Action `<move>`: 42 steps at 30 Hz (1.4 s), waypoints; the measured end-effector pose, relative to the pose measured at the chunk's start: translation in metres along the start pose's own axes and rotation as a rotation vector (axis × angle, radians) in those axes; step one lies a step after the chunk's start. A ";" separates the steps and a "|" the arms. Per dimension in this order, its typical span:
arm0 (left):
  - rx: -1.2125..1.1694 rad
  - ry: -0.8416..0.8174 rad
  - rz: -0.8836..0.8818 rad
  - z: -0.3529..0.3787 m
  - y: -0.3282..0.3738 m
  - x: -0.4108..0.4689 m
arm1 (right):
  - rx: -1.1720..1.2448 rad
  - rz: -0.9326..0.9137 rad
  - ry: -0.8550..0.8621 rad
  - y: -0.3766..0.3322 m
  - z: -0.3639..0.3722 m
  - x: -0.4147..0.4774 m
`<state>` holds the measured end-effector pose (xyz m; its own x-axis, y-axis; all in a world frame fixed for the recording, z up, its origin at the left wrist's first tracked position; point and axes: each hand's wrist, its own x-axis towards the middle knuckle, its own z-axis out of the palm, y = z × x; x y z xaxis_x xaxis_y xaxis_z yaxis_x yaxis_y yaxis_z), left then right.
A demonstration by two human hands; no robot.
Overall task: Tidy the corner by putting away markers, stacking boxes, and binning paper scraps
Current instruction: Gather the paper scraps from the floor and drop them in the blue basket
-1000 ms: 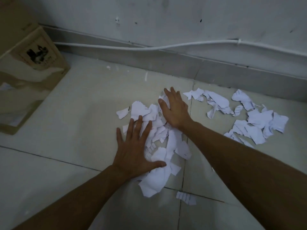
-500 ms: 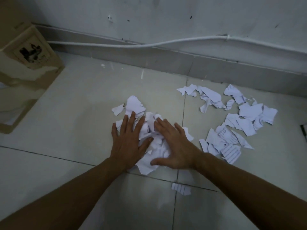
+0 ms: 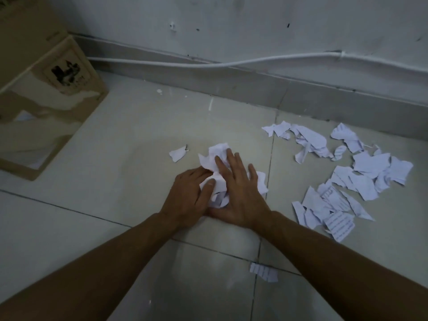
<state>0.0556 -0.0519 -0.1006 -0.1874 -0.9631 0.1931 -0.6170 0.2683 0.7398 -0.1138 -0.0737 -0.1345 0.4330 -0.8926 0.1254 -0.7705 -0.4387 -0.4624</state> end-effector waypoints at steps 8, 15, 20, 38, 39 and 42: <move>0.015 0.130 -0.073 -0.006 -0.017 0.012 | -0.003 -0.148 0.024 0.001 0.009 0.033; 0.340 0.061 -0.194 0.001 -0.039 0.025 | 0.152 -0.157 0.030 0.003 0.010 0.033; 0.243 0.037 -0.157 0.007 -0.051 0.022 | 0.085 -0.191 -0.072 0.002 0.012 0.024; -0.327 0.354 -0.520 0.011 0.016 0.029 | 0.409 -0.087 0.077 -0.028 0.025 0.034; -0.397 0.357 -0.569 0.008 0.016 0.032 | 0.431 -0.083 0.094 -0.030 0.023 0.034; -0.519 0.387 -0.676 -0.003 0.013 0.041 | 0.449 -0.085 0.158 -0.041 0.015 0.038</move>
<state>0.0422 -0.0881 -0.0814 0.4121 -0.8758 -0.2512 -0.0659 -0.3036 0.9505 -0.0591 -0.0880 -0.1239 0.3824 -0.8756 0.2950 -0.4425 -0.4539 -0.7734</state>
